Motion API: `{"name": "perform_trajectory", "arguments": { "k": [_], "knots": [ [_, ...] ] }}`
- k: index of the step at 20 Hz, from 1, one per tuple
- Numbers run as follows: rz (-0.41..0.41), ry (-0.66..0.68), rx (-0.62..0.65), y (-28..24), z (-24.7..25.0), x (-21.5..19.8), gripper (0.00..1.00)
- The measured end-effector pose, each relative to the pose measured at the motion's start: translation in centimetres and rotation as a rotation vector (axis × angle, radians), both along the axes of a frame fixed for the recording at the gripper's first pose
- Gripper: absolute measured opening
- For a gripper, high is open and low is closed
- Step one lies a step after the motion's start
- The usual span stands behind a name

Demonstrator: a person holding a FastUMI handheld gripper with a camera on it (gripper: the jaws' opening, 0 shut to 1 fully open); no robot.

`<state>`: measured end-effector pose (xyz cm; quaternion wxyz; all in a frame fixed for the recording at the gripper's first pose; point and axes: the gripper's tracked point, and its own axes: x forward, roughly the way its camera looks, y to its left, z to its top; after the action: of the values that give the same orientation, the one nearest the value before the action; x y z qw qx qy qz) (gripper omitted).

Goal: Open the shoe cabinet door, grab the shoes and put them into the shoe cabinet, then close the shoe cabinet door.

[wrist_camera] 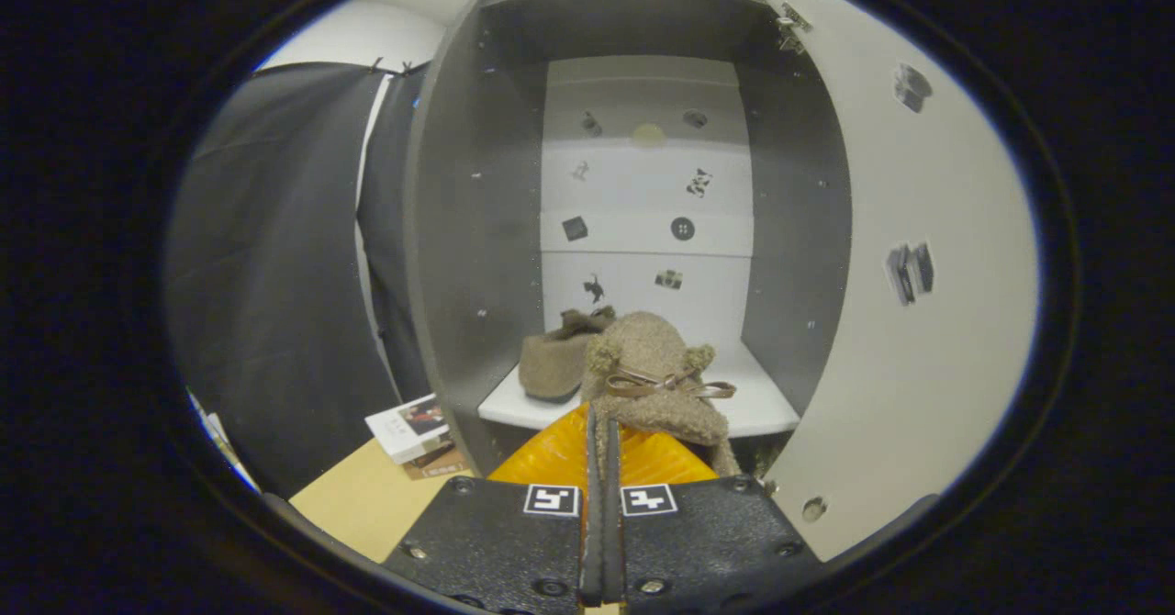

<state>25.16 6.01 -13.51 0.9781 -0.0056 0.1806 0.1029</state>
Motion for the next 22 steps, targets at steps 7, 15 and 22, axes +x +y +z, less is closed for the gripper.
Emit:
{"name": "perform_trajectory", "arguments": {
  "k": [7, 15, 22],
  "knots": [
    [-0.034, 0.043, -0.133, -1.3, -1.9, 13.0, 0.04],
    [-0.1, 0.222, -0.249, -2.5, -7.9, 20.2, 0.07],
    [-0.201, 0.292, -0.127, -2.7, -8.3, 20.6, 0.16]
  ]
}}
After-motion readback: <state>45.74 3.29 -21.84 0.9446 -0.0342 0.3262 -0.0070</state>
